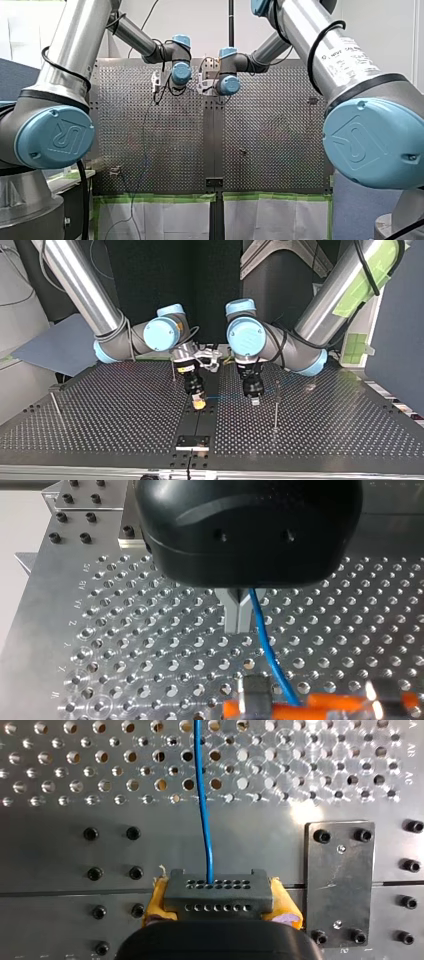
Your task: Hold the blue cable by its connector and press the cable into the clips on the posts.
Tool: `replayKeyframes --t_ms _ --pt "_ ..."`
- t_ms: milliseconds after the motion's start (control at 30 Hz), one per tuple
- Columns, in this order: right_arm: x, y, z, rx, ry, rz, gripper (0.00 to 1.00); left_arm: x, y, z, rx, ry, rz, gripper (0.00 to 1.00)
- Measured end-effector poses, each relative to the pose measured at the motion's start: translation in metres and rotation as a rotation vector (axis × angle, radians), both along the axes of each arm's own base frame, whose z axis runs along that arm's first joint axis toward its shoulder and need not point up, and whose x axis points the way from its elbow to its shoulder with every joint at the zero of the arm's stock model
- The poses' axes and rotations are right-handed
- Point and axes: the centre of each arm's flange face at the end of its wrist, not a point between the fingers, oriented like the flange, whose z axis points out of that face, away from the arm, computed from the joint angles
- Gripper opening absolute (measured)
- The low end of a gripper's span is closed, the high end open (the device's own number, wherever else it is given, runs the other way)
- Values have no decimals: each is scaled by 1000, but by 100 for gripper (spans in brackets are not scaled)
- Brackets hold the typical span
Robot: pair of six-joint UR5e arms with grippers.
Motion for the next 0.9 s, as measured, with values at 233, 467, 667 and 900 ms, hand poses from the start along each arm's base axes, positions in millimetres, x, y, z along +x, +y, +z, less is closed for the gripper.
replayKeyframes --t_ms 233,467,667,900 --pt "-9 -2 -10 55 9 -15 0 -7 -9 -2 -12 7 -10 0" --pt "-25 -4 -35 100 41 -56 0 -9 -24 -26 -7 43 -28 0" --pt "-39 -8 -51 125 63 -89 0 -10 -34 -59 4 100 -41 0" --pt "-54 -10 -72 152 97 -124 0 -16 -35 -93 11 125 -48 0"
